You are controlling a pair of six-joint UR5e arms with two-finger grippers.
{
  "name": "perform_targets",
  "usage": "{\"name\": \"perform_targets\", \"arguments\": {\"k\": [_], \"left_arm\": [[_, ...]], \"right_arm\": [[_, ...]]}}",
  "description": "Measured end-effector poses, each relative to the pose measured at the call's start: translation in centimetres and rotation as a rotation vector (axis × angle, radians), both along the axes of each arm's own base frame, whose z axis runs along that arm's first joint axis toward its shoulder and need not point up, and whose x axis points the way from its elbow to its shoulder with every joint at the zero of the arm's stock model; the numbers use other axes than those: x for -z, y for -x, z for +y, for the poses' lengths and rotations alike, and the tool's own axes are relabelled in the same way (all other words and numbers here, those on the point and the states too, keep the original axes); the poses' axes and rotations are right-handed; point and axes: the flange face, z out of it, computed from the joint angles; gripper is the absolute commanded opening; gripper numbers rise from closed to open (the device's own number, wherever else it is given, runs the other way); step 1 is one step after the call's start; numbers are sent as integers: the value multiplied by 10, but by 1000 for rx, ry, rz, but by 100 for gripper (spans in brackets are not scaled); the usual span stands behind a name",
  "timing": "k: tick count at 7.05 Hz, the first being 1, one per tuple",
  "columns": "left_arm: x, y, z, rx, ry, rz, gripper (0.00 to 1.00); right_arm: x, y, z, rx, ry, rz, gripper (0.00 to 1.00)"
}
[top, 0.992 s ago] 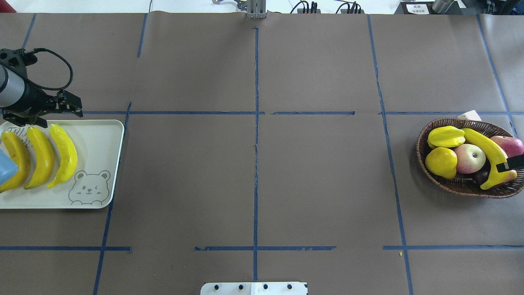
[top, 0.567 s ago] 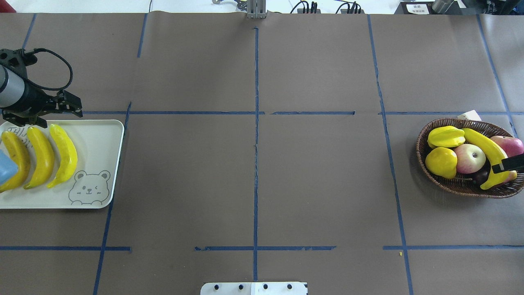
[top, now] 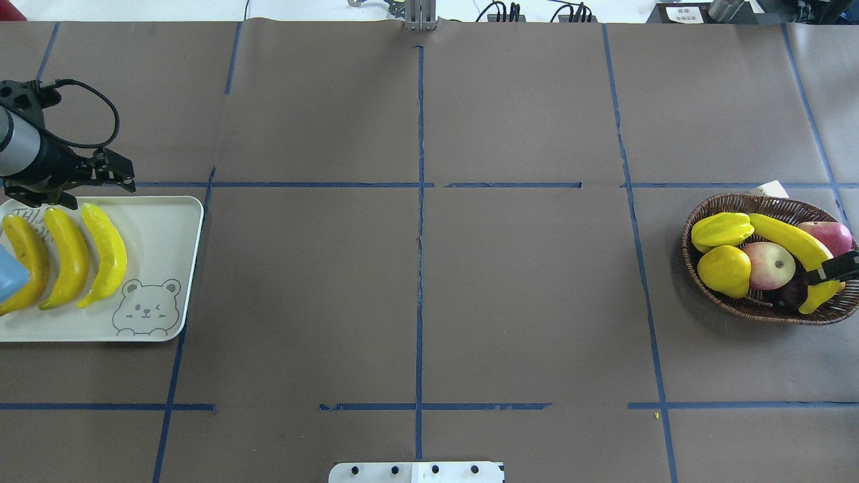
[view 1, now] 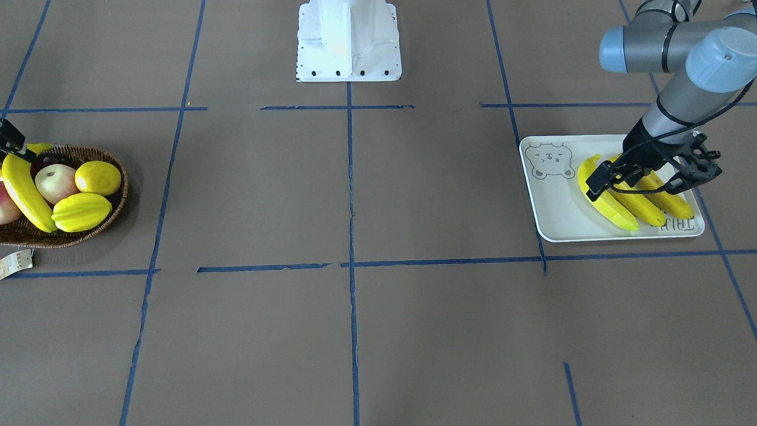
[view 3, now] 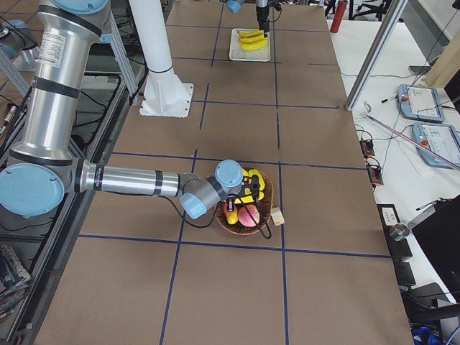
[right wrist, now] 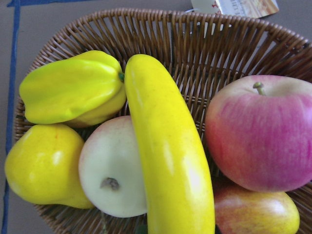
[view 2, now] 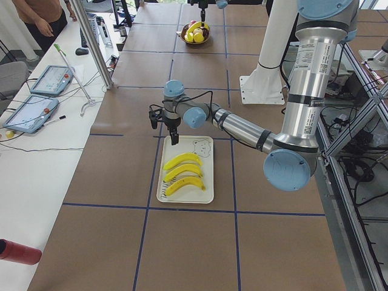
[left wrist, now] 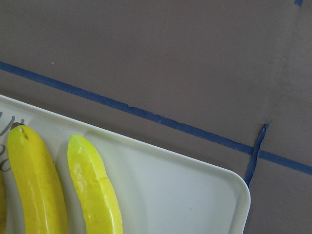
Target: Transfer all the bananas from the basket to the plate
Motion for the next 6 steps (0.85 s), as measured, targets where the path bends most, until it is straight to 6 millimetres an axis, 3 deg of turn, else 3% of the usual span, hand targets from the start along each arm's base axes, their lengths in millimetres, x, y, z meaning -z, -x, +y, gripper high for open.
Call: {"name": "perform_targets", "arguments": {"k": [4, 5, 6], "left_arm": [[3, 0, 1, 0, -4, 5, 100], [6, 0, 1, -1, -6, 10, 100], [15, -1, 1, -5, -18, 24, 100]], "right_arm": [[47, -69, -2, -127, -47, -87, 0], [61, -77, -4, -149, -67, -96, 0], [81, -72, -14, -147, -92, -109, 0]]}}
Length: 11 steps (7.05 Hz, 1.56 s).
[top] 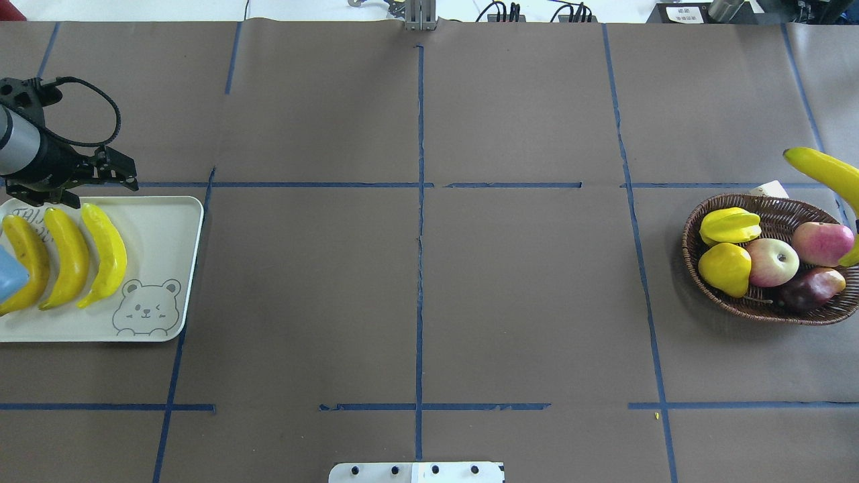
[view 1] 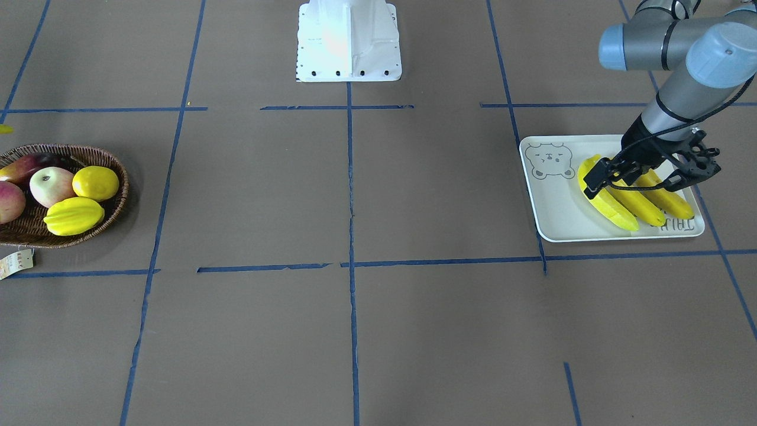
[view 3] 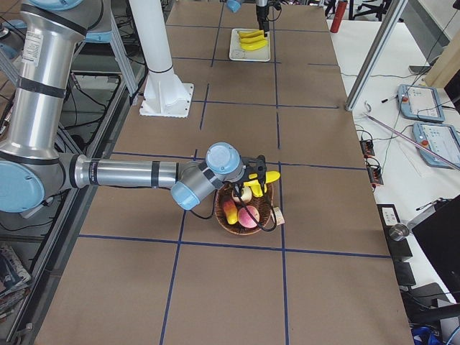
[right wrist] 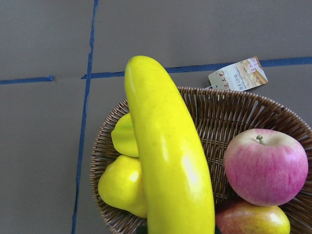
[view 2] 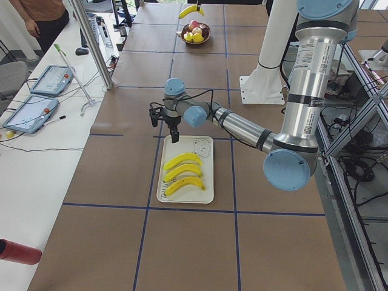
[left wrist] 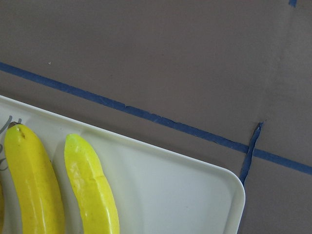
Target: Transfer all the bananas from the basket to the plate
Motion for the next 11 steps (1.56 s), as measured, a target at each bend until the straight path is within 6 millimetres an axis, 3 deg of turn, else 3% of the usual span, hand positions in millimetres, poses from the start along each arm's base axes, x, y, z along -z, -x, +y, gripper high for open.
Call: {"name": "perform_targets", "arguments": {"k": [1, 2, 4, 5, 6, 7, 10, 11], "left_arm": [[19, -6, -3, -8, -30, 23, 100], [45, -26, -4, -36, -72, 51, 100], [117, -86, 1, -73, -121, 142, 100], [158, -107, 3, -52, -116, 212, 100], [194, -119, 5, -20, -114, 301, 100], [211, -127, 8, 9, -107, 389, 100], [232, -167, 15, 108, -42, 602, 100], [244, -184, 21, 139, -26, 634, 100]], "right_arm": [[28, 25, -17, 32, -28, -19, 1], [59, 63, -35, 75, -42, -43, 1], [130, 158, -57, 107, -33, -79, 1], [162, 211, -55, 92, -35, -86, 1], [193, 266, -42, 60, -33, -98, 1], [221, 309, -29, 27, -34, -108, 1], [332, 404, 6, -69, -55, -11, 2], [355, 430, 27, -99, -84, 21, 2]]}}
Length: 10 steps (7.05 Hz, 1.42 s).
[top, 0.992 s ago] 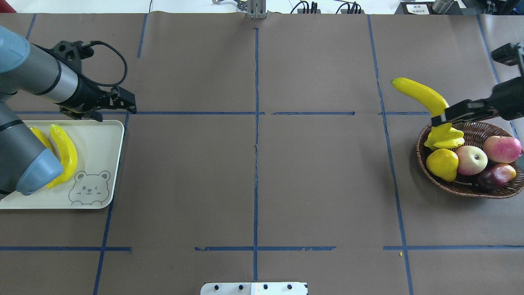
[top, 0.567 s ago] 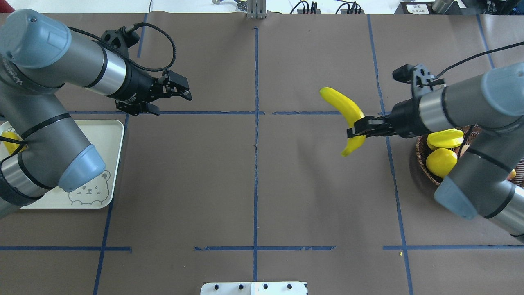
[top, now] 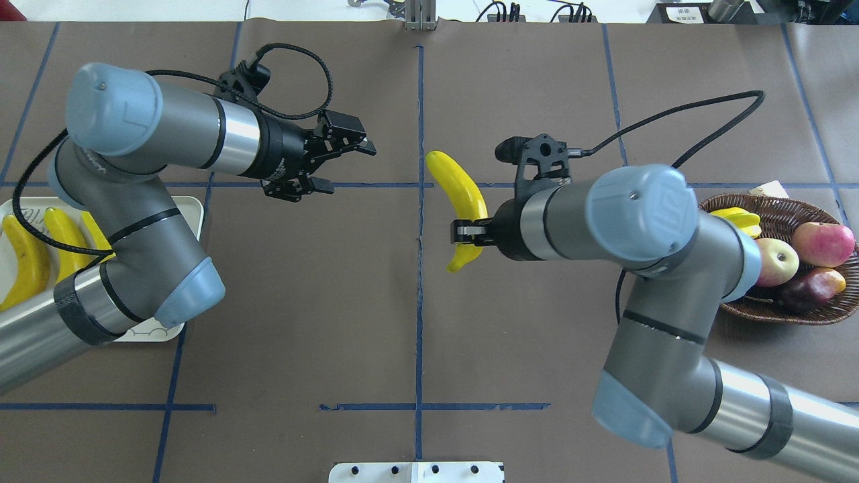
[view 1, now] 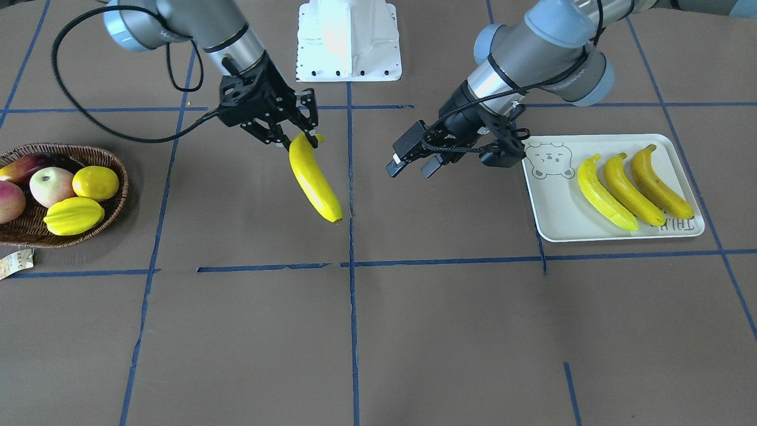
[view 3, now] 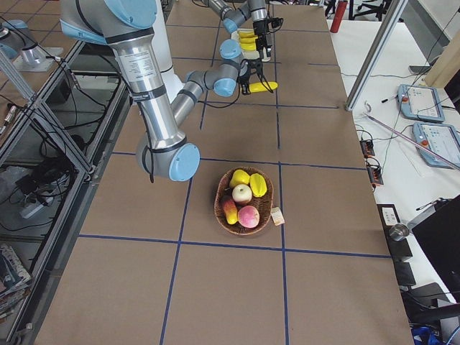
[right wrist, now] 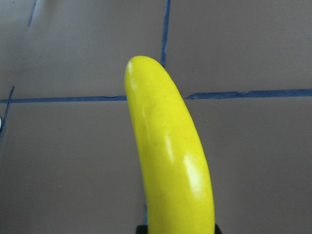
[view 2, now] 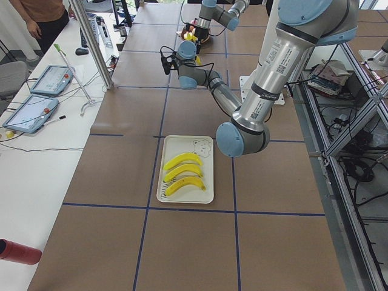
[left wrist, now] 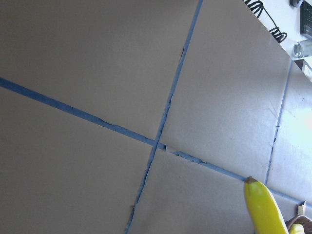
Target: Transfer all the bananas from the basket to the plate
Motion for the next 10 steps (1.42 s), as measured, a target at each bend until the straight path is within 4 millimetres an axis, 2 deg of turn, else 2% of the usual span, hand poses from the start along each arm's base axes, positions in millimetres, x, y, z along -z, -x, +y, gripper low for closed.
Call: {"name": "perform_targets", "arguments": {"k": [1, 3, 6, 8, 9, 10], "left_arm": [[11, -10, 4, 11, 23, 26, 100], [24, -23, 6, 24, 48, 49, 100], [32, -45, 14, 25, 54, 54, 100], [37, -59, 27, -1, 68, 65, 99], [40, -65, 34, -14, 72, 70, 82], [42, -69, 38, -22, 73, 72, 38]], "right_arm": [[10, 15, 15, -24, -24, 17, 2], [18, 25, 28, -49, -50, 23, 2], [28, 20, 38, -54, -66, 1, 2], [30, 19, 39, -53, -69, -5, 2], [30, 19, 39, -53, -69, -5, 2], [30, 19, 40, -52, -69, -4, 2]]}}
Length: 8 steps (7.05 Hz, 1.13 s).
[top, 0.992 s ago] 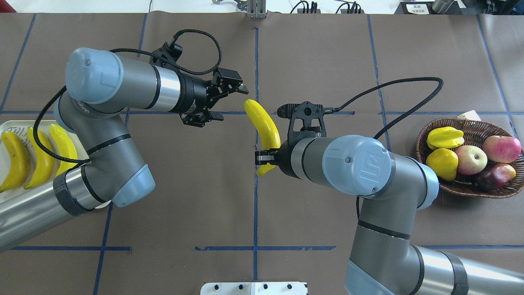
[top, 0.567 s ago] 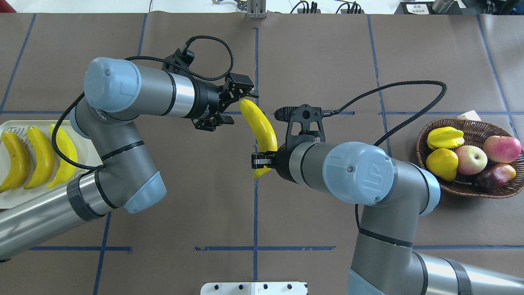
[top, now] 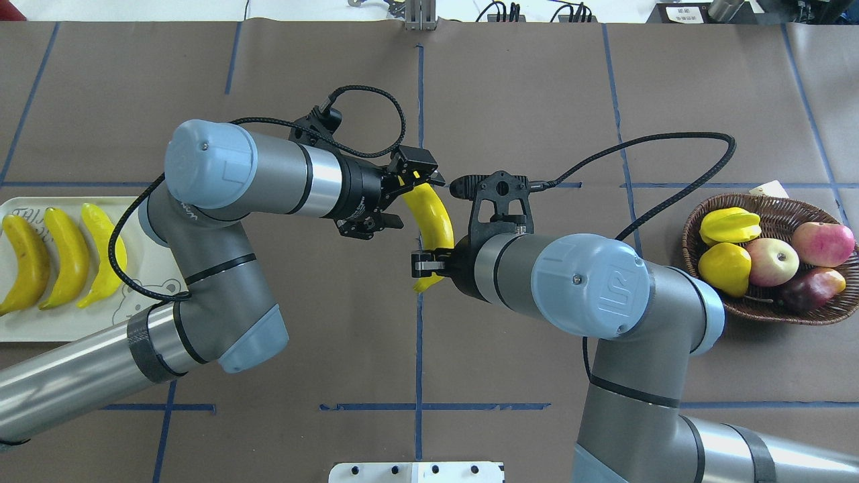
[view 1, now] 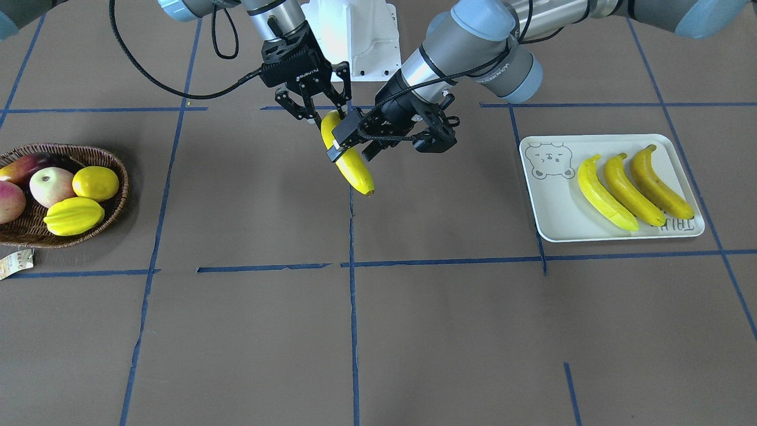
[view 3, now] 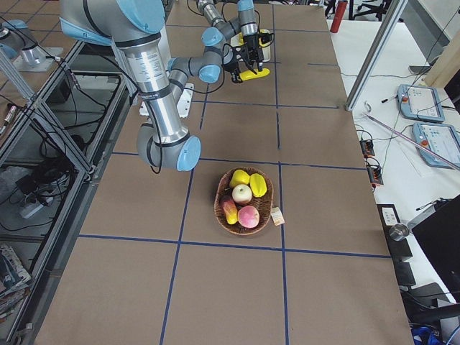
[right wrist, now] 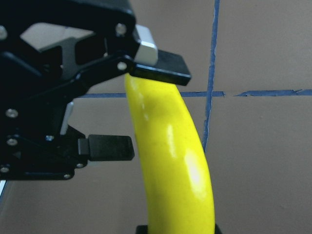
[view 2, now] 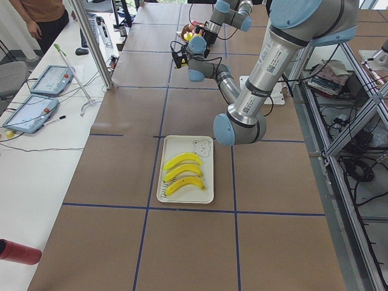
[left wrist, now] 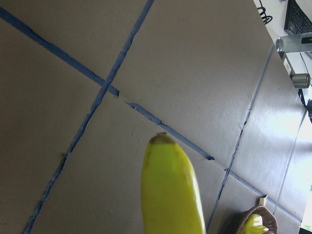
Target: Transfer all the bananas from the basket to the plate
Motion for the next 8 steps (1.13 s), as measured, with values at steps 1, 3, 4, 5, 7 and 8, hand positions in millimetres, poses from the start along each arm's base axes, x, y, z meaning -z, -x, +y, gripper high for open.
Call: {"name": "perform_targets", "arguments": {"k": [1, 3, 4, 5, 7, 8], "left_arm": [[1, -1, 2, -3, 0, 2, 5], [0, -2, 3, -7, -3, 2, 0], [-1, -1, 4, -8, -6, 0, 0], [-3, -1, 4, -9, -6, -3, 0], [-5, -1, 3, -7, -6, -8, 0], [-8, -1, 1, -7, -5, -16, 0]], "right_arm": [[0, 0, 1, 1, 0, 1, 3], [0, 0, 1, 2, 0, 0, 69], [0, 1, 2, 3, 0, 0, 99], [0, 0, 1, 3, 1, -1, 100], [0, -2, 2, 2, 3, -3, 100], [2, -5, 3, -3, 12, -12, 100]]}}
